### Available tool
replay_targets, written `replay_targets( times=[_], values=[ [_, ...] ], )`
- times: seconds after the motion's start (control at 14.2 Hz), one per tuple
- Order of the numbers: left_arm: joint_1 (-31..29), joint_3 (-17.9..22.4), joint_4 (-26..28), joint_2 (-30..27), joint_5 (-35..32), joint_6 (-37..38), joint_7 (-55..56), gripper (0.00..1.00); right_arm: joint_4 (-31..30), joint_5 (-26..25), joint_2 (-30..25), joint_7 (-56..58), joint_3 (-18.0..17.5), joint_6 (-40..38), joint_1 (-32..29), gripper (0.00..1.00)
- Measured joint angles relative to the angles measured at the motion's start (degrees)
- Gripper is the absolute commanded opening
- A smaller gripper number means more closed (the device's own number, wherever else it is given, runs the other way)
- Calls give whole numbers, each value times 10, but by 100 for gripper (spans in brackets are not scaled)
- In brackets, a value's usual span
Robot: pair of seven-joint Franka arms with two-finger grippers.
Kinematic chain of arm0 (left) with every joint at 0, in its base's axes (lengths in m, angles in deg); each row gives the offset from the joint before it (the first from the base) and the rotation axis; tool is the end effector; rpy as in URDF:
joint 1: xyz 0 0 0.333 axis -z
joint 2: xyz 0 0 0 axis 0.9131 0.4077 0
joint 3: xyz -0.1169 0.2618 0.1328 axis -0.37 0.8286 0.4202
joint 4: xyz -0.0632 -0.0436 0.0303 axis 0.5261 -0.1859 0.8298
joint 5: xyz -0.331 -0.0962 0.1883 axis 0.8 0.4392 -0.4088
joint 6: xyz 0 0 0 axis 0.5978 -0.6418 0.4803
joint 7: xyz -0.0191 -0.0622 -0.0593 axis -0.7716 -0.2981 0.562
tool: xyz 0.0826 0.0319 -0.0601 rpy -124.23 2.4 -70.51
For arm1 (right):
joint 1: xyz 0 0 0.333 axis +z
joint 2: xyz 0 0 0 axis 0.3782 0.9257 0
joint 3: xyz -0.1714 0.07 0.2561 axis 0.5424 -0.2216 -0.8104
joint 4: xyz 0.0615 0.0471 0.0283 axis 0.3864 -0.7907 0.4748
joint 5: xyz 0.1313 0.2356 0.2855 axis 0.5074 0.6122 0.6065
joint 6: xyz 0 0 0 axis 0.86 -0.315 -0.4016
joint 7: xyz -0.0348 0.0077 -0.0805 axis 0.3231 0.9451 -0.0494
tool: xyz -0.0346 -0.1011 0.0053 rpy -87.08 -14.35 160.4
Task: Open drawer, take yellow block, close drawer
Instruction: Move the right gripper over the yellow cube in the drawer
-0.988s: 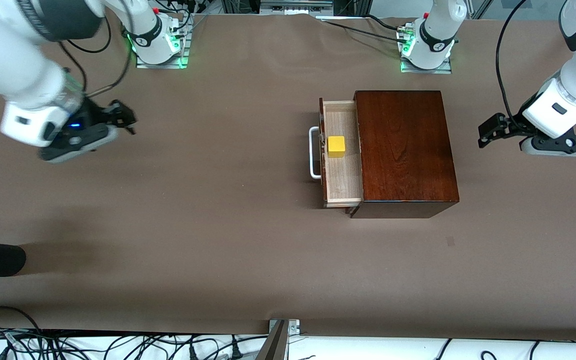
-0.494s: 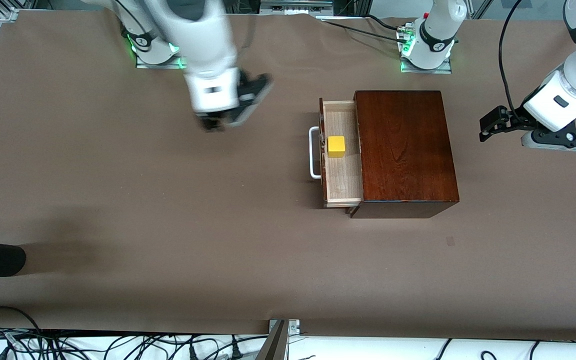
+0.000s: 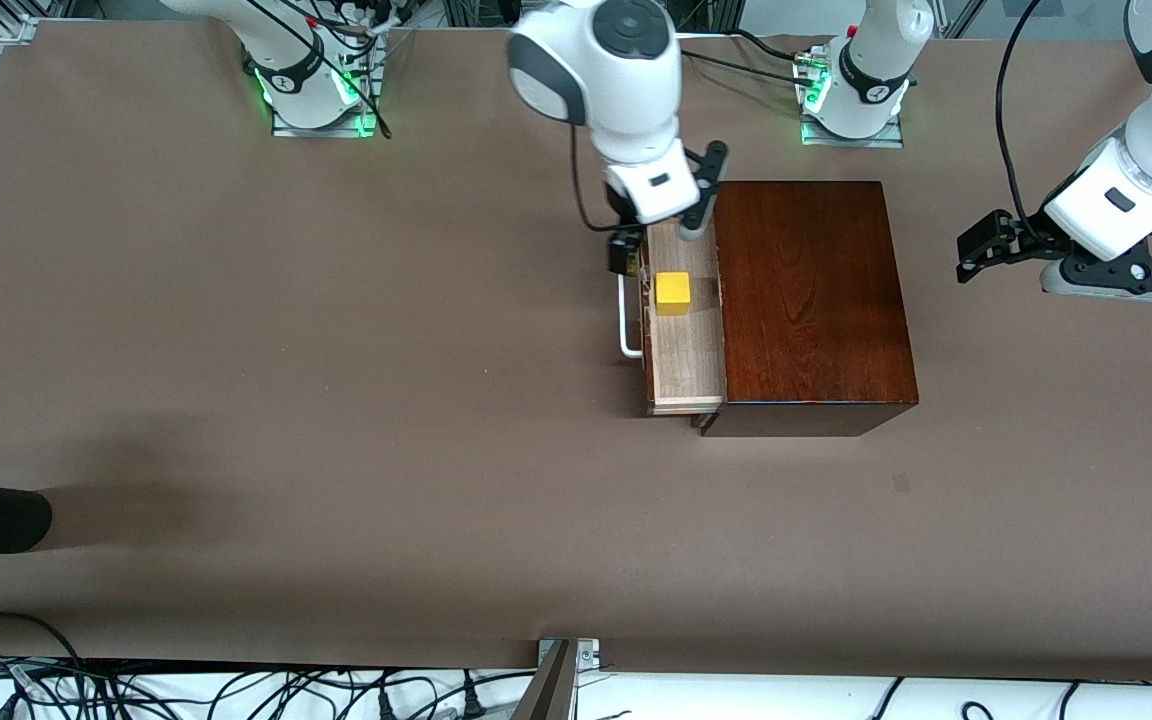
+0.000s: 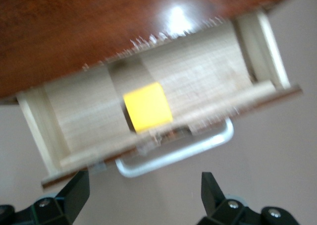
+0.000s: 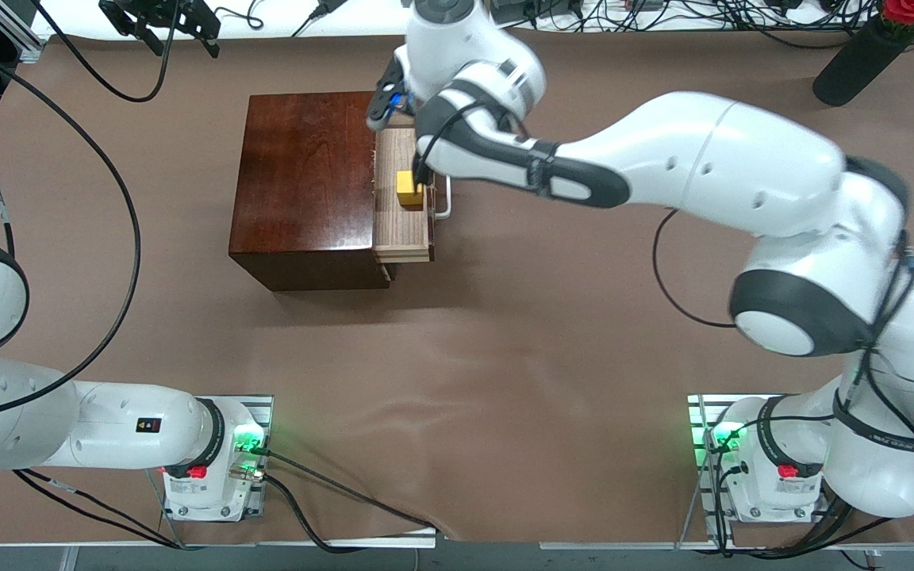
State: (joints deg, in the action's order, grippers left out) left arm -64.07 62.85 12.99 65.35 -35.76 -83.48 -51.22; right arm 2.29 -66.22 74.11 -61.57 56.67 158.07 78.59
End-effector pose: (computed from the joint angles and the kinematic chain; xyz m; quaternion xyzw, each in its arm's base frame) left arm 0.5580 -0.0466 0.5726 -0.9988 0.0437 0.0137 0.0189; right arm 0.4371 0.6155 0.4150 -0.8001 -0.5955 -0.0703 0.0148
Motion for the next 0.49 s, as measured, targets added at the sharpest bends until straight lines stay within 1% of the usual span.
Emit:
replay_targets(
  times=[0.21,0.49],
  values=[
    [0,0,0,0,0,0,0,100,43,-2,60,52,1,17,13,100],
    [0,0,0,1,0,0,0,100,57,-20,84,87,1,34,20,100]
  ],
)
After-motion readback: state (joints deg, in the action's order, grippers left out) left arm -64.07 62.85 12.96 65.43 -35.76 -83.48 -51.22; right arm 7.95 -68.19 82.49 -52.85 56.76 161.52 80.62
